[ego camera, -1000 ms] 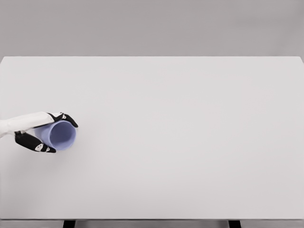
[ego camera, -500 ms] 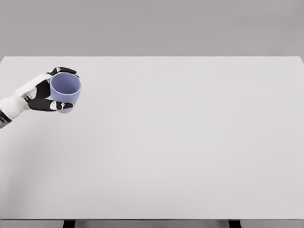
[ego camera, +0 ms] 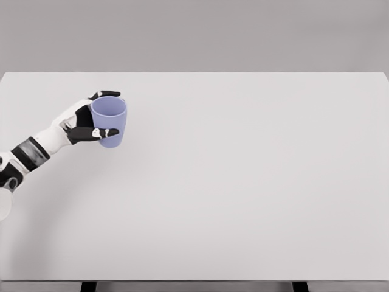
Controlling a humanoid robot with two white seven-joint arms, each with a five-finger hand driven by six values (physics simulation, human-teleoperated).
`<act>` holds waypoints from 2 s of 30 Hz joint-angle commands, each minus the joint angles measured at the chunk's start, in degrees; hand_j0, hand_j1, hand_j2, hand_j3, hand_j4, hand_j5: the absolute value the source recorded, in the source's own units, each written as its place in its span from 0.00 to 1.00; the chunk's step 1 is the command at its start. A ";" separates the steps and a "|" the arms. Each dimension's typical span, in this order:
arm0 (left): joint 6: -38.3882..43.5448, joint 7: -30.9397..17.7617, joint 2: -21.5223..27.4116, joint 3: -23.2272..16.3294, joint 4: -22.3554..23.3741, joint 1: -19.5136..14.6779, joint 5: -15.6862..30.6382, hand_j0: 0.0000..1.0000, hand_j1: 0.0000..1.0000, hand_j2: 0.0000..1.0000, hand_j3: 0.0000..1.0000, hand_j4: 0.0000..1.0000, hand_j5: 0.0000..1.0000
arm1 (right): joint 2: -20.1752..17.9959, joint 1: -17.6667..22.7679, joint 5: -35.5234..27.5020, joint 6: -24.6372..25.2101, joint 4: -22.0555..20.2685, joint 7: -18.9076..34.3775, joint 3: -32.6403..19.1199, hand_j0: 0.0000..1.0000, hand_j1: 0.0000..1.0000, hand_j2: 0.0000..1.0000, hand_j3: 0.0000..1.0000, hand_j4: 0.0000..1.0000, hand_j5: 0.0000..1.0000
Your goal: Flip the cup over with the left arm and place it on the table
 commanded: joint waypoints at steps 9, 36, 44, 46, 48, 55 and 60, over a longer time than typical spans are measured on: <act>-0.26 0.00 -0.68 0.02 -0.04 0.79 -1.25 0.75 0.75 0.75 0.75 0.75 0.75 | 0.00 0.00 0.00 0.01 0.00 0.01 0.00 1.00 1.00 1.00 1.00 1.00 1.00; -3.86 0.00 4.94 1.34 -5.40 0.18 -0.82 1.00 1.00 1.00 1.00 1.00 1.00 | 0.00 0.00 0.00 0.01 0.00 0.01 0.00 1.00 1.00 1.00 1.00 1.00 1.00; -6.50 0.00 8.55 1.42 -8.66 -1.41 -0.82 1.00 1.00 1.00 1.00 1.00 1.00 | 0.00 0.00 0.00 -0.08 0.00 0.01 0.00 1.00 1.00 1.00 1.00 1.00 1.00; -6.50 0.00 8.55 1.42 -8.66 -1.41 -0.82 1.00 1.00 1.00 1.00 1.00 1.00 | 0.00 0.00 0.00 0.01 0.00 0.01 0.00 1.00 1.00 1.00 1.00 1.00 1.00; -6.59 0.00 8.55 1.42 -8.66 -1.58 -0.82 1.00 1.00 1.00 1.00 1.00 1.00 | 0.00 0.00 0.00 0.01 0.00 0.01 0.00 1.00 1.00 1.00 1.00 1.00 1.00; -20.82 0.00 17.86 1.34 -6.38 -3.69 -22.95 1.00 1.00 1.00 1.00 1.00 1.00 | 0.00 0.00 0.00 -0.08 0.00 0.01 0.00 1.00 1.00 1.00 1.00 1.00 1.00; -24.63 0.00 19.36 1.34 -1.28 -4.22 -40.45 1.00 1.00 1.00 1.00 1.00 1.00 | 0.00 0.00 0.00 0.01 0.00 0.01 0.00 1.00 1.00 1.00 1.00 1.00 1.00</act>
